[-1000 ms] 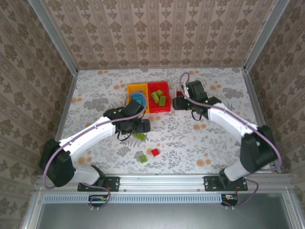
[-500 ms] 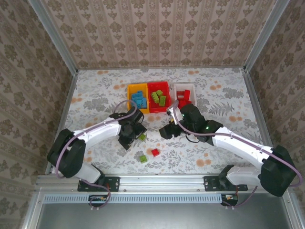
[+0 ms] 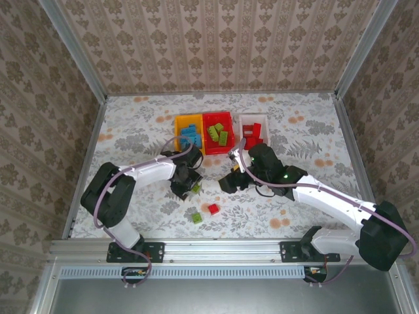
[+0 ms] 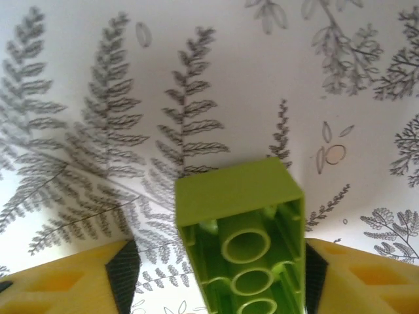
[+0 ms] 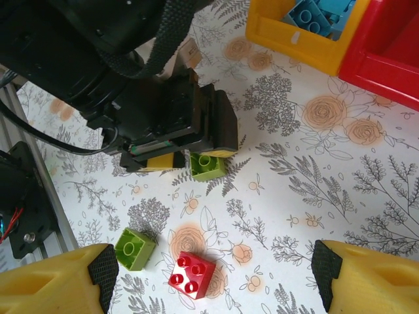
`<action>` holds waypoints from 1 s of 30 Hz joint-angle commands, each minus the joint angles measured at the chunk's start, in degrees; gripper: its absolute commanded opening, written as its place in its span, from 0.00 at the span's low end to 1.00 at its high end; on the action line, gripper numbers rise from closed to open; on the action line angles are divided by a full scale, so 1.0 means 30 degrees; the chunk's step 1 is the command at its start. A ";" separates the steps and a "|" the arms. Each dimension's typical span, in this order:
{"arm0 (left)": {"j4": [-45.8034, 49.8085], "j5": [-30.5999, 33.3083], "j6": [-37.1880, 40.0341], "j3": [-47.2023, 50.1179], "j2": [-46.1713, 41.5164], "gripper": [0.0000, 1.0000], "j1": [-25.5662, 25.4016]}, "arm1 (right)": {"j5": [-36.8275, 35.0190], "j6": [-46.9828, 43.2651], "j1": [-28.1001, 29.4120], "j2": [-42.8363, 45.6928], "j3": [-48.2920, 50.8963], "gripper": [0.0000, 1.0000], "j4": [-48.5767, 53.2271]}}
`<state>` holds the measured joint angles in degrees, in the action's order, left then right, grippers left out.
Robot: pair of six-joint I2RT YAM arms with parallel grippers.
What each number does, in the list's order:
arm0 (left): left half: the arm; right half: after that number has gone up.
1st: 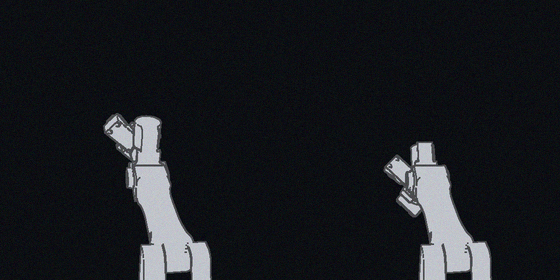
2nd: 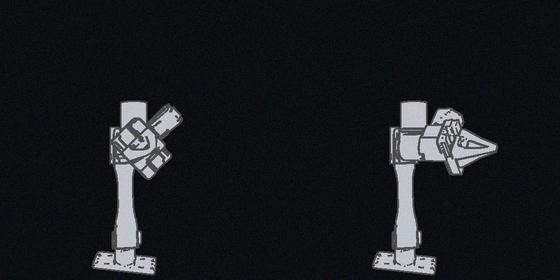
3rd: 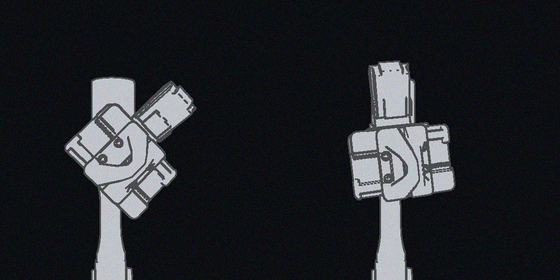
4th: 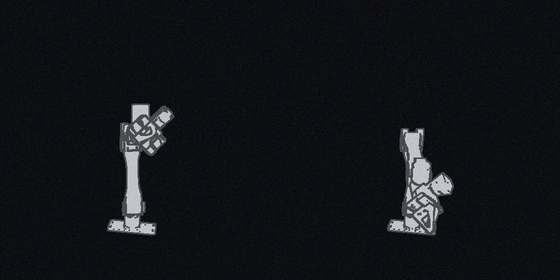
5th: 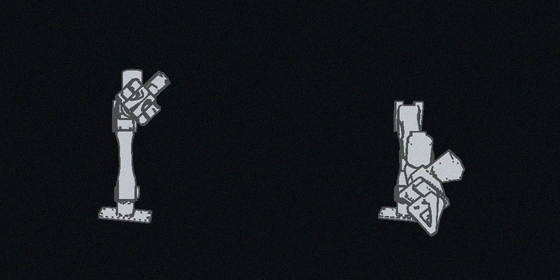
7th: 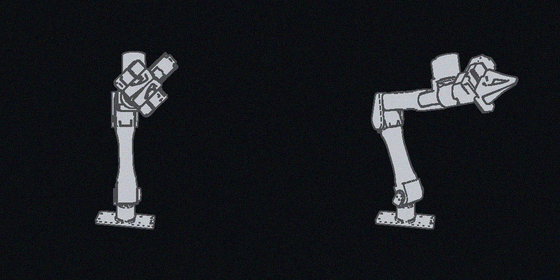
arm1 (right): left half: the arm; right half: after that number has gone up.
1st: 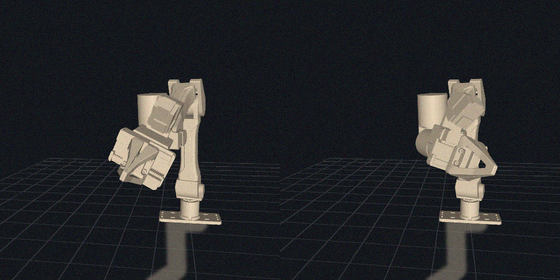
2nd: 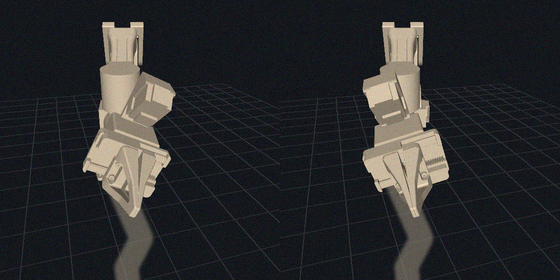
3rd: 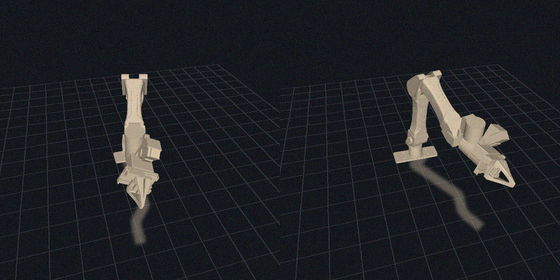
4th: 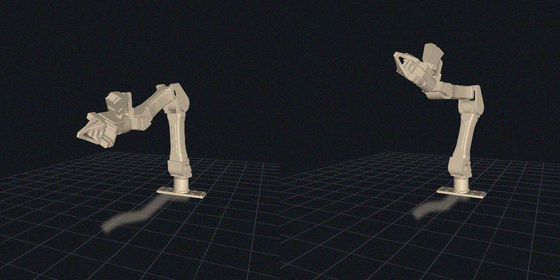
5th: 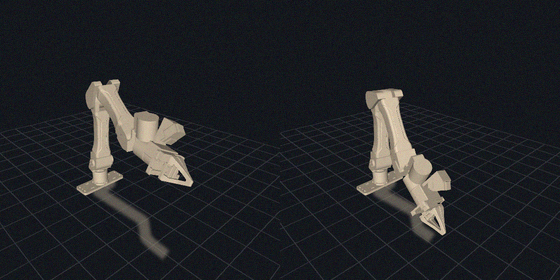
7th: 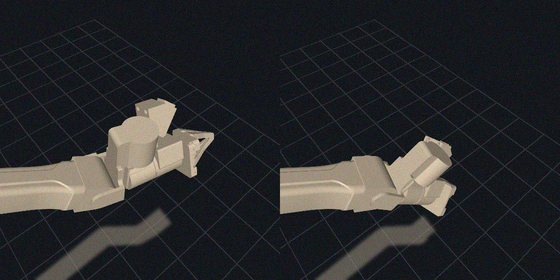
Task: Sort the legos into containers by color
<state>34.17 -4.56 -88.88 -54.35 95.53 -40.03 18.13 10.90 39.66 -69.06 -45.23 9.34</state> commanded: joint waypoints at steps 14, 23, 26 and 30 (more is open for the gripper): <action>0.1500 0.1862 0.4852 -0.3878 -0.0939 0.27 0.0004 | -0.1043 0.1411 -0.1210 0.1145 -0.0328 0.81 -0.0243; 0.4234 0.2533 1.1223 -1.2941 0.3094 0.22 -0.0660 | -0.1150 0.4012 -0.3878 0.0481 -0.1763 0.81 -0.2181; 0.5408 0.2452 1.2746 -1.6307 0.5345 0.22 -0.0689 | -0.1101 0.4303 -0.4239 0.0072 -0.2211 0.81 -0.2308; 0.6343 0.2383 1.3928 -1.9224 0.7834 0.21 -0.0387 | -0.1092 0.4353 -0.4394 -0.0126 -0.2391 0.81 -0.2265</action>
<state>46.98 1.54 -53.54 -107.57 115.24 -41.93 15.40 22.41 26.83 -68.97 -50.74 3.40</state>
